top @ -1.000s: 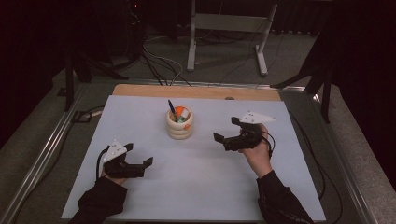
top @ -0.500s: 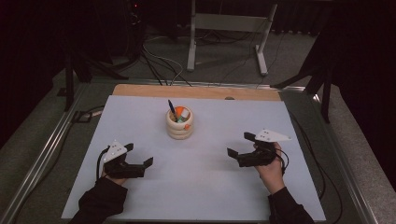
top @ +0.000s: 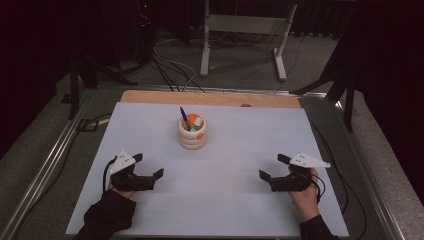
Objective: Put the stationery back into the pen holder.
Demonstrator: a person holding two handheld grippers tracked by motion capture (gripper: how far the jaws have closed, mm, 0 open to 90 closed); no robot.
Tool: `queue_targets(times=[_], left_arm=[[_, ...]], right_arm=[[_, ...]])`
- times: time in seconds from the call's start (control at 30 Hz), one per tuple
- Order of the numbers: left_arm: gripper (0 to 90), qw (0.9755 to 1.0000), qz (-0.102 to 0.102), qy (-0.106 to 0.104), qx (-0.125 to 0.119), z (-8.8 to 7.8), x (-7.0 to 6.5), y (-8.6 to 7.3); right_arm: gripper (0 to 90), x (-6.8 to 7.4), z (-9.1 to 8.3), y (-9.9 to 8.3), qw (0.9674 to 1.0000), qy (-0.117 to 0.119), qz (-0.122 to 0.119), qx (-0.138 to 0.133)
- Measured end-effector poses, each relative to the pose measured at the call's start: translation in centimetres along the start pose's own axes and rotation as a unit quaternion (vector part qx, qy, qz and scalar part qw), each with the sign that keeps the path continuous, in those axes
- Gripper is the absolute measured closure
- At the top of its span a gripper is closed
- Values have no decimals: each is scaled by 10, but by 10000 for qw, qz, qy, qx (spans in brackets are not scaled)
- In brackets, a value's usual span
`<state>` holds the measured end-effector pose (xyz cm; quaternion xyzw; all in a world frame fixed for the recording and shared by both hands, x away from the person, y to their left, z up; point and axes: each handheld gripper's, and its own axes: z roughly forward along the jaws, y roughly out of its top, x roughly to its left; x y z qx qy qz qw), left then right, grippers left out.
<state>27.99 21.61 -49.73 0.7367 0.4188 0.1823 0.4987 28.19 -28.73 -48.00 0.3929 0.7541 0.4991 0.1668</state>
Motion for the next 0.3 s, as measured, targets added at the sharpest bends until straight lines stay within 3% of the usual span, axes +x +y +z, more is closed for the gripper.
queue_targets(times=[0.17, 0.3], left_arm=[[3, 10000, 30, -16, 1, 0, -1, 0], [3, 10000, 49, -10, -5, 0, -1, 0]], right_arm=[[0, -4, -8, -16, 9994, -185, 136, 269], [0, -6, -9, -20, 9990, -198, 155, 364]])
